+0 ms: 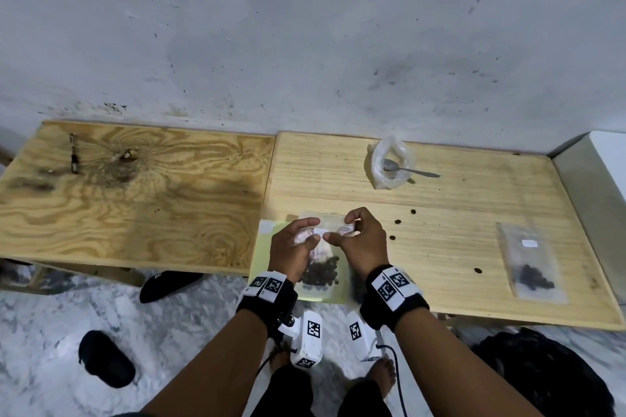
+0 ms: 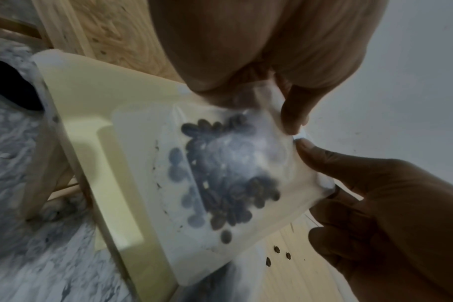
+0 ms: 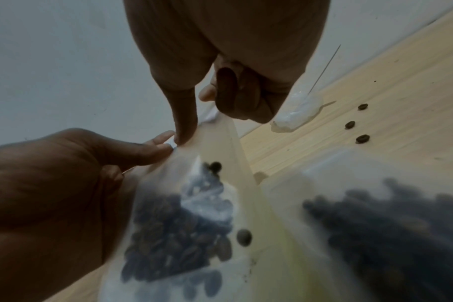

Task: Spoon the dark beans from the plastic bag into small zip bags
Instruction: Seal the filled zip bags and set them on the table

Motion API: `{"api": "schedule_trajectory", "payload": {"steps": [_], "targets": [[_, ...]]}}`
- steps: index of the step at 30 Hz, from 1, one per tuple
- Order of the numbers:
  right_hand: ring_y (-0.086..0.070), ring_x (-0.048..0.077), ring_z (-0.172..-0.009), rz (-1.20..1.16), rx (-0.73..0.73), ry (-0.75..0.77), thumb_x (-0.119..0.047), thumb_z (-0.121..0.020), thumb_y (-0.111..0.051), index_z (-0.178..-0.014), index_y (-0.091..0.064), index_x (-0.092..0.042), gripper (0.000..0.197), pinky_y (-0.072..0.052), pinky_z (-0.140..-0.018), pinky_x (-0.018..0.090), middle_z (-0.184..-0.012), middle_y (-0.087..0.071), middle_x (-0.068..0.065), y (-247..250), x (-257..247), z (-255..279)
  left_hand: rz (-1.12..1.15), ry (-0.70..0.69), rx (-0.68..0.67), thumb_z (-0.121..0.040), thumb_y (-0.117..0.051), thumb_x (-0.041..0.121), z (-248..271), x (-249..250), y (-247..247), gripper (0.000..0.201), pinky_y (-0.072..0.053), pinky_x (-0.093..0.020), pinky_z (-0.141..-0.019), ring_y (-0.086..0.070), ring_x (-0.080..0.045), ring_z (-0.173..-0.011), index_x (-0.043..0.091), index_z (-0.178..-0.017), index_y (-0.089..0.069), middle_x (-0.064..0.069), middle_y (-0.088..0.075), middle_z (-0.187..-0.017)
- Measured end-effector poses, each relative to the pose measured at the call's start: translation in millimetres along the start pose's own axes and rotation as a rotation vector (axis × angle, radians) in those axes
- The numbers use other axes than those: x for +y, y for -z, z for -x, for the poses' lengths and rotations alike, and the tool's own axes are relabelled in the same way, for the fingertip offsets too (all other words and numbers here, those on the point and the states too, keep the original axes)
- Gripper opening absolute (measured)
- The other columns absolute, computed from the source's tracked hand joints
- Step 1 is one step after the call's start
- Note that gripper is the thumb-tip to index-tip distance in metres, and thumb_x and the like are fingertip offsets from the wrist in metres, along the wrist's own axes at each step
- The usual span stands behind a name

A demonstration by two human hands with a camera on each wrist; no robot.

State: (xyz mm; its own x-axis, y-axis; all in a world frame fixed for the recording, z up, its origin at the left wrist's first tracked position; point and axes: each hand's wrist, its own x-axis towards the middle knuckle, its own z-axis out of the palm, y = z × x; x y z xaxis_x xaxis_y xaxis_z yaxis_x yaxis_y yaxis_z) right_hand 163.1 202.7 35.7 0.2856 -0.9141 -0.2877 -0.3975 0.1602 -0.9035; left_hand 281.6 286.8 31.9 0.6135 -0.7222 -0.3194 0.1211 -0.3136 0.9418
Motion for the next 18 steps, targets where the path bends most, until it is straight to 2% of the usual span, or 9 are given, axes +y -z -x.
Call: {"api": "schedule_trajectory", "payload": {"steps": [2, 5, 8, 10, 12, 14, 15, 17, 18], "targets": [[-0.050, 0.014, -0.069, -0.043, -0.010, 0.016, -0.019, -0.064, -0.089, -0.086, -0.055, -0.019, 0.041, -0.043, -0.067, 0.030, -0.080, -0.055, -0.005, 6, 2, 0, 0.013, 0.011, -0.005, -0.082, -0.069, -0.003, -2, 3, -4, 0.026, -0.041, -0.005, -0.055, -0.056, 0.009, -0.052, 0.014, -0.101, -0.074, -0.002, -0.071, -0.096], [-0.052, 0.013, -0.068, -0.077, 0.001, 0.040, -0.021, -0.069, -0.086, -0.086, -0.057, -0.022, 0.035, -0.046, -0.069, 0.031, -0.093, -0.063, -0.007, 25, 12, 4, 0.080, 0.074, -0.002, -0.077, -0.068, -0.007, -5, 9, -16, 0.032, -0.045, -0.003, -0.061, -0.059, 0.017, -0.065, 0.014, -0.101, -0.075, 0.001, -0.071, -0.098], [-0.059, 0.015, -0.071, -0.090, -0.015, -0.023, -0.008, -0.074, -0.081, -0.082, -0.061, -0.018, 0.024, -0.047, -0.066, 0.026, -0.095, -0.068, -0.006, 59, 29, 10, 0.178, 0.159, 0.003, -0.076, -0.064, -0.008, -7, 16, -37, 0.035, -0.047, -0.012, -0.063, -0.063, 0.005, -0.071, 0.011, -0.103, -0.075, -0.007, -0.072, -0.103], [-0.063, 0.013, -0.083, -0.058, -0.089, -0.059, -0.003, -0.074, -0.080, -0.081, -0.066, -0.017, 0.021, -0.049, -0.072, 0.024, -0.090, -0.069, -0.006, 87, 43, 15, 0.208, 0.192, -0.040, -0.076, -0.063, -0.008, -6, 22, -62, 0.036, -0.045, -0.017, -0.067, -0.062, -0.004, -0.080, 0.010, -0.106, -0.074, -0.010, -0.072, -0.105], [-0.061, 0.013, -0.084, -0.004, -0.134, -0.073, -0.001, -0.072, -0.080, -0.079, -0.069, -0.020, 0.023, -0.049, -0.077, 0.028, -0.083, -0.067, -0.006, 116, 57, 17, 0.221, 0.210, -0.105, -0.074, -0.064, -0.005, -1, 27, -94, 0.039, -0.044, -0.018, -0.070, -0.062, -0.010, -0.085, 0.012, -0.108, -0.073, -0.007, -0.071, -0.104], [-0.060, 0.014, -0.083, -0.009, -0.062, -0.095, 0.001, -0.070, -0.080, -0.076, -0.070, -0.023, 0.027, -0.049, -0.077, 0.031, -0.081, -0.066, -0.005, 149, 70, 15, 0.210, 0.206, -0.159, -0.068, -0.068, 0.002, 5, 27, -131, 0.043, -0.050, -0.019, -0.072, -0.064, -0.015, -0.089, 0.019, -0.107, -0.073, -0.001, -0.071, -0.108], [-0.060, 0.014, -0.084, -0.027, 0.002, -0.106, 0.002, -0.070, -0.080, -0.076, -0.071, -0.023, 0.028, -0.050, -0.076, 0.032, -0.081, -0.067, -0.005, 166, 76, 13, 0.197, 0.207, -0.180, -0.066, -0.069, 0.004, 9, 25, -150, 0.045, -0.053, -0.022, -0.076, -0.064, -0.016, -0.094, 0.023, -0.106, -0.073, 0.001, -0.069, -0.112], [-0.061, 0.017, -0.085, -0.059, 0.131, -0.128, 0.002, -0.071, -0.080, -0.078, -0.072, -0.023, 0.027, -0.051, -0.075, 0.033, -0.083, -0.067, -0.004, 208, 88, 9, 0.184, 0.236, -0.228, -0.065, -0.070, 0.003, 18, 16, -191, 0.044, -0.052, -0.035, -0.089, -0.063, -0.021, -0.107, 0.028, -0.102, -0.074, 0.001, -0.065, -0.120], [-0.062, 0.018, -0.086, -0.061, 0.173, -0.144, 0.002, -0.072, -0.080, -0.080, -0.072, -0.022, 0.026, -0.051, -0.074, 0.032, -0.086, -0.067, -0.002, 227, 93, 6, 0.169, 0.251, -0.254, -0.068, -0.070, 0.000, 23, 12, -211, 0.042, -0.051, -0.037, -0.089, -0.062, -0.024, -0.110, 0.027, -0.100, -0.074, 0.000, -0.064, -0.121]]}}
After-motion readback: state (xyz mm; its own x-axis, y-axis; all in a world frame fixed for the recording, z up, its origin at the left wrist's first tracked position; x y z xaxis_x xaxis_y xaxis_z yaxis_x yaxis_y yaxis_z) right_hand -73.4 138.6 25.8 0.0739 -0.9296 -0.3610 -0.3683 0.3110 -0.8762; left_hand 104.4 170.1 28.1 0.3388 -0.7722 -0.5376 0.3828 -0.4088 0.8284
